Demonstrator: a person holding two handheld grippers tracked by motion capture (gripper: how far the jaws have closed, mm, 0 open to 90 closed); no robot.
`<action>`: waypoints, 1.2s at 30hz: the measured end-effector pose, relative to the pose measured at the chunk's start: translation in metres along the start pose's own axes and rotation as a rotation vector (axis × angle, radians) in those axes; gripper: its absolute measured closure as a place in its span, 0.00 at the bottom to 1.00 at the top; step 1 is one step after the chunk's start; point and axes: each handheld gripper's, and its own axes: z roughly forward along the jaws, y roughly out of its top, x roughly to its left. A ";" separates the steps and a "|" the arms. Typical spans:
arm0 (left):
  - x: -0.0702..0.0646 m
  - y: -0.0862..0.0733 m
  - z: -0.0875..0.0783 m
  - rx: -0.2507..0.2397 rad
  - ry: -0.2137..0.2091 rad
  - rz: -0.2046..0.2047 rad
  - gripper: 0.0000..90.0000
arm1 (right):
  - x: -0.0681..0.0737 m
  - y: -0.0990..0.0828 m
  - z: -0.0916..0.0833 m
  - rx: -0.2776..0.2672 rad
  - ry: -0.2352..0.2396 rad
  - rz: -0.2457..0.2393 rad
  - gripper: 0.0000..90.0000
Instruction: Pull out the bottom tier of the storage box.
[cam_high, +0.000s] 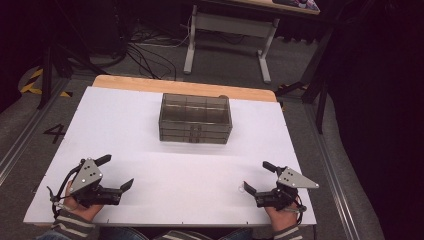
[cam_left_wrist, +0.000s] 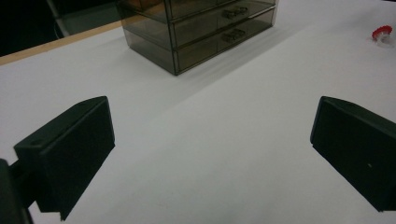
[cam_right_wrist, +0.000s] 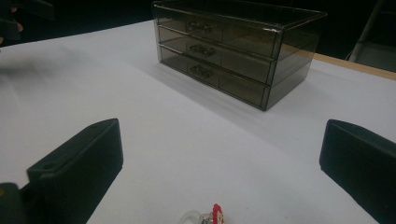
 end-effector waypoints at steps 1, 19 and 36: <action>0.000 0.000 0.000 0.000 0.000 0.000 0.01 | 0.000 0.000 0.000 0.001 0.001 0.001 0.01; 0.002 0.000 -0.001 -0.012 0.002 -0.014 0.01 | 0.003 0.000 0.007 0.027 0.009 -0.001 0.01; 0.002 0.000 -0.001 -0.012 -0.005 -0.016 0.01 | 0.010 0.021 0.027 0.052 0.043 0.001 0.03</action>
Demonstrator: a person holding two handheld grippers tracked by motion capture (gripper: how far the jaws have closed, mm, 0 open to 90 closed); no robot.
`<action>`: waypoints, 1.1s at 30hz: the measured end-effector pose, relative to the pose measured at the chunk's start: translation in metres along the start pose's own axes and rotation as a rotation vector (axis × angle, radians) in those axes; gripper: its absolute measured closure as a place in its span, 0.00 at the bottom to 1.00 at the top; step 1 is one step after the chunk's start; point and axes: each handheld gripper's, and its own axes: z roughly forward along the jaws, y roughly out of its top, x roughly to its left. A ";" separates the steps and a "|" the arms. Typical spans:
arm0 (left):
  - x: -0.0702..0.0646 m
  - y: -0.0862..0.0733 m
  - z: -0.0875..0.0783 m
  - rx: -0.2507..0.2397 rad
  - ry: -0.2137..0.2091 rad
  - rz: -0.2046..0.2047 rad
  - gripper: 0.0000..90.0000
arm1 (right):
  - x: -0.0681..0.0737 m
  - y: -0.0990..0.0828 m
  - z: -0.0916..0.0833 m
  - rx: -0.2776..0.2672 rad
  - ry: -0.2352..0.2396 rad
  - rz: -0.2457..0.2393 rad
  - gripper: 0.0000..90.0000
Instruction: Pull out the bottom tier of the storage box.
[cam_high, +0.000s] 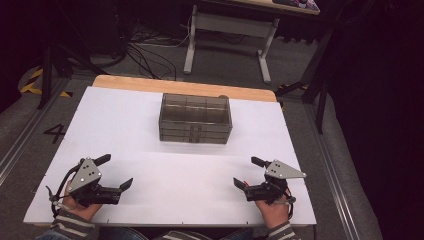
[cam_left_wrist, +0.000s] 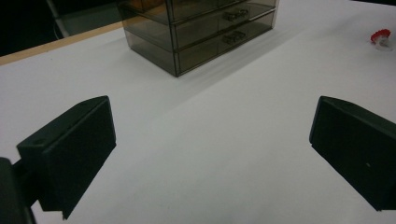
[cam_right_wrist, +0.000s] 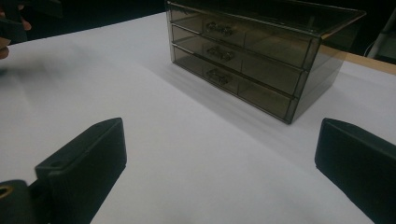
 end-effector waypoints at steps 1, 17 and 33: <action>0.000 0.000 0.000 -0.001 0.002 0.002 0.01 | 0.000 0.002 0.002 0.000 0.003 -0.001 0.03; 0.001 0.000 0.002 0.007 -0.001 0.007 0.02 | 0.010 0.027 0.035 0.023 0.059 -0.032 0.01; 0.000 0.001 0.004 0.016 -0.008 0.010 0.02 | 0.017 0.044 0.057 0.035 0.083 -0.057 0.01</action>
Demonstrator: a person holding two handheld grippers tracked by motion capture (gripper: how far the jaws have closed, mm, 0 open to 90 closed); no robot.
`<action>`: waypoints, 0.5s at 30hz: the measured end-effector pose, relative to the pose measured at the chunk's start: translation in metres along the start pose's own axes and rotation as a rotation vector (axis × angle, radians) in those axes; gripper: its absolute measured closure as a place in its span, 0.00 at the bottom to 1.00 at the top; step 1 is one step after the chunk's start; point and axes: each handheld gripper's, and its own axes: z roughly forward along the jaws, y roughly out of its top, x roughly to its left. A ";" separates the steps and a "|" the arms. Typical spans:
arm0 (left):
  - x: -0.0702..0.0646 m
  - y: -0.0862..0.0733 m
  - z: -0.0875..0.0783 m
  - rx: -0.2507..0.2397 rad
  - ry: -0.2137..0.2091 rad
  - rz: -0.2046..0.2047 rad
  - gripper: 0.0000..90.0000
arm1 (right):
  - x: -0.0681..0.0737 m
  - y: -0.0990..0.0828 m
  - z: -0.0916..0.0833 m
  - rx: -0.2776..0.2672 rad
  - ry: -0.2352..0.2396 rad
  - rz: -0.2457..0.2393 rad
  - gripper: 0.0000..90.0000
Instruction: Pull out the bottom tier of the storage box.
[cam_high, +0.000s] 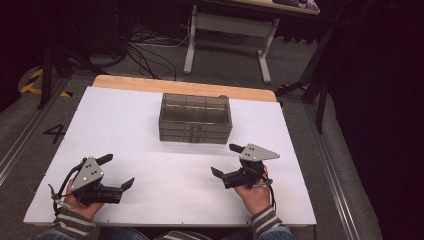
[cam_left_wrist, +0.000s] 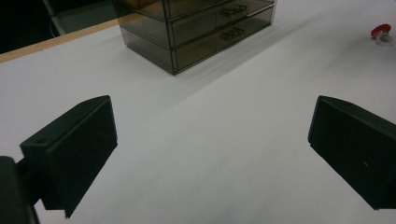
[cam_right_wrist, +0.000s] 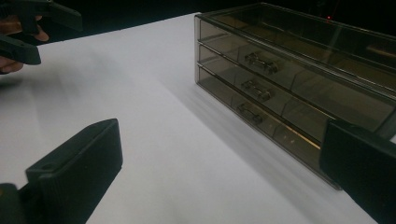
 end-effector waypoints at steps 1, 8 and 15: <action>0.000 0.000 0.000 0.000 0.000 0.000 0.02 | 0.000 0.001 0.001 0.000 0.003 0.000 0.01; 0.001 0.000 0.000 0.001 0.001 0.001 0.02 | 0.004 0.007 0.012 0.002 0.020 -0.011 0.01; 0.001 0.000 0.000 0.004 -0.001 0.002 0.02 | 0.008 0.013 0.025 0.011 0.036 -0.022 0.01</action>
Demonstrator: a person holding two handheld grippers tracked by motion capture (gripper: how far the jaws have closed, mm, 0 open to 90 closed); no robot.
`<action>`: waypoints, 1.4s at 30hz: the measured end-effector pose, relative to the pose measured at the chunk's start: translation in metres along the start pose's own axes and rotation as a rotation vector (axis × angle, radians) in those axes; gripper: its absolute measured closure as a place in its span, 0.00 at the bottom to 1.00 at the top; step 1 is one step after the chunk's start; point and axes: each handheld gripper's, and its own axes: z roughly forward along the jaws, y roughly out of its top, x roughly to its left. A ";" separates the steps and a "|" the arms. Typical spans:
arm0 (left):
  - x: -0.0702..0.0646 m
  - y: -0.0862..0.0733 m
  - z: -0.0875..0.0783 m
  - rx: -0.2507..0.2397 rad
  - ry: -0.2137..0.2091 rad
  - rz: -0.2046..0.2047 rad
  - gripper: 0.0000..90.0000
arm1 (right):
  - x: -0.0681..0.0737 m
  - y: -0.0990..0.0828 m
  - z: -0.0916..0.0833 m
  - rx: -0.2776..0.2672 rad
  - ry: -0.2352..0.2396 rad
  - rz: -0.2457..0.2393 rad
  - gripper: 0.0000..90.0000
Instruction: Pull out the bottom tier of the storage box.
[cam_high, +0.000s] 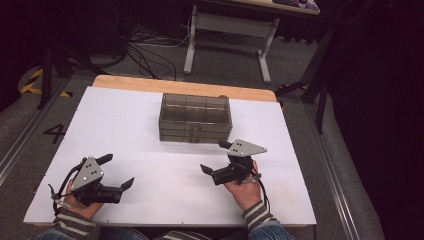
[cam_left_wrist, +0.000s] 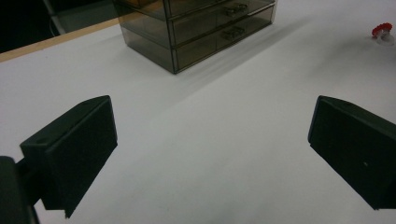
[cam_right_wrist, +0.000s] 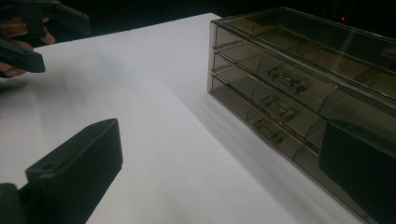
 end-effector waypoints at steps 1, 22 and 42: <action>0.000 0.000 0.000 0.000 0.000 0.000 0.02 | 0.000 0.001 0.001 0.001 0.001 -0.002 0.01; 0.000 0.000 0.001 0.005 -0.001 0.008 0.02 | 0.003 0.007 0.016 0.019 -0.003 -0.023 0.03; 0.002 0.000 0.002 0.000 -0.002 0.006 0.02 | 0.021 0.012 0.008 0.038 -0.117 -0.232 0.16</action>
